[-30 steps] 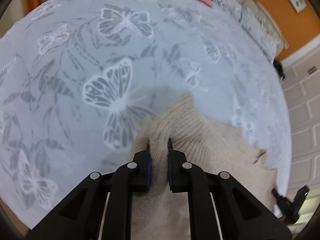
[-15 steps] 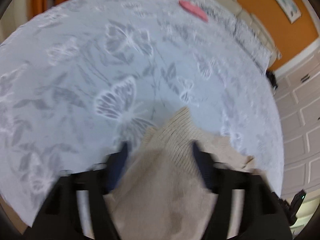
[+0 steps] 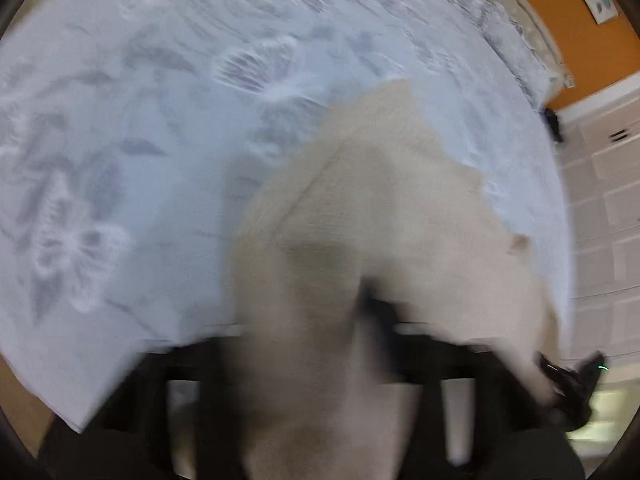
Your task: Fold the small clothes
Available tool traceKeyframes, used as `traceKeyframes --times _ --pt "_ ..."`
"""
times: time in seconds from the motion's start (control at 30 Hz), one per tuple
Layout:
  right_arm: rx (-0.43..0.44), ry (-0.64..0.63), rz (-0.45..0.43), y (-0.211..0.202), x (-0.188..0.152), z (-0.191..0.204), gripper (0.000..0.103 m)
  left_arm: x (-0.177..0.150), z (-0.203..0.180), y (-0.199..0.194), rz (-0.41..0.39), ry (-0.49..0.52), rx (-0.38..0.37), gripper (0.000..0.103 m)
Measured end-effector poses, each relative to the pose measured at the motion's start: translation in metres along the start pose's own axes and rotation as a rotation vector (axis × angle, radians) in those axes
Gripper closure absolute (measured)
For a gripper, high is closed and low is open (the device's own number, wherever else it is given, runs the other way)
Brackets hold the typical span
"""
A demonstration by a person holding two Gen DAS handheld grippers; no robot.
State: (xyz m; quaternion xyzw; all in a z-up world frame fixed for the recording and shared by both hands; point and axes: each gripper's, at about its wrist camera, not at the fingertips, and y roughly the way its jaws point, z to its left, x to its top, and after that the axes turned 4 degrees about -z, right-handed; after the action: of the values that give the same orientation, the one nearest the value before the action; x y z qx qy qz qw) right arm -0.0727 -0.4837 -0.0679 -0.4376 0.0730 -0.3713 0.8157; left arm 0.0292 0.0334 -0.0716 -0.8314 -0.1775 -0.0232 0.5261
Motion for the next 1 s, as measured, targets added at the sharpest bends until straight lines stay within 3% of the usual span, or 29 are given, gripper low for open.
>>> traceKeyframes --times 0.13,0.2,0.27,0.33,0.43,0.5,0.53,0.57,0.6,0.63,0.73,0.8,0.83,0.87,0.9,0.93,1.0 --pt "0.009 -0.092 -0.095 -0.048 0.008 0.031 0.084 0.007 -0.014 -0.037 -0.020 0.006 -0.059 0.089" --pt "-0.066 -0.133 -0.127 -0.056 0.008 0.026 0.084 0.001 -0.013 -0.032 0.006 0.006 -0.041 0.090" --pt "-0.143 -0.092 -0.086 -0.037 0.007 -0.004 0.084 -0.009 -0.006 -0.010 0.049 0.004 0.016 0.096" --pt "-0.177 -0.020 0.011 -0.007 0.003 -0.041 0.080 -0.017 0.010 0.013 0.074 -0.043 0.034 0.094" --pt "-0.132 -0.001 -0.022 -0.015 0.003 -0.039 0.071 -0.018 0.008 0.006 0.024 -0.063 0.016 0.088" --pt "-0.141 -0.032 -0.040 -0.027 0.009 -0.028 0.068 -0.014 -0.001 -0.005 0.005 -0.017 0.010 0.082" --pt "-0.151 -0.063 -0.047 -0.031 0.014 -0.021 0.058 -0.011 -0.006 -0.011 -0.018 0.007 0.005 0.072" --pt "-0.152 -0.078 -0.051 -0.035 0.019 -0.022 0.050 -0.007 -0.013 -0.018 -0.059 0.030 0.002 0.054" --pt "-0.155 -0.089 -0.060 -0.036 0.024 -0.019 0.038 -0.002 -0.016 -0.021 -0.089 0.041 0.004 0.045" --pt "-0.158 -0.096 -0.073 -0.036 0.030 -0.018 0.034 0.004 -0.020 -0.019 -0.111 0.052 0.011 0.035" --pt "-0.166 -0.107 -0.056 -0.018 0.051 -0.020 0.027 0.025 -0.032 0.012 -0.056 0.073 0.017 0.026" --pt "-0.173 -0.090 0.003 0.001 0.055 -0.029 0.027 0.029 -0.026 0.034 -0.002 0.047 0.036 0.026" --pt "-0.169 -0.083 0.033 0.010 0.056 -0.030 0.038 0.028 -0.025 0.043 0.007 0.033 0.042 0.025" --pt "-0.163 -0.089 0.046 0.019 0.054 -0.029 0.058 0.029 -0.028 0.043 -0.022 0.035 0.053 0.026" --pt "-0.145 -0.110 0.041 0.021 0.053 -0.025 0.083 0.030 -0.034 0.041 -0.036 0.052 0.039 0.038" --pt "-0.125 -0.115 0.013 0.015 0.055 -0.018 0.084 0.031 -0.037 0.039 -0.028 0.061 -0.024 0.079" --pt "-0.067 -0.135 -0.068 -0.007 0.059 -0.003 0.085 0.036 -0.048 0.024 -0.054 0.040 -0.056 0.087"
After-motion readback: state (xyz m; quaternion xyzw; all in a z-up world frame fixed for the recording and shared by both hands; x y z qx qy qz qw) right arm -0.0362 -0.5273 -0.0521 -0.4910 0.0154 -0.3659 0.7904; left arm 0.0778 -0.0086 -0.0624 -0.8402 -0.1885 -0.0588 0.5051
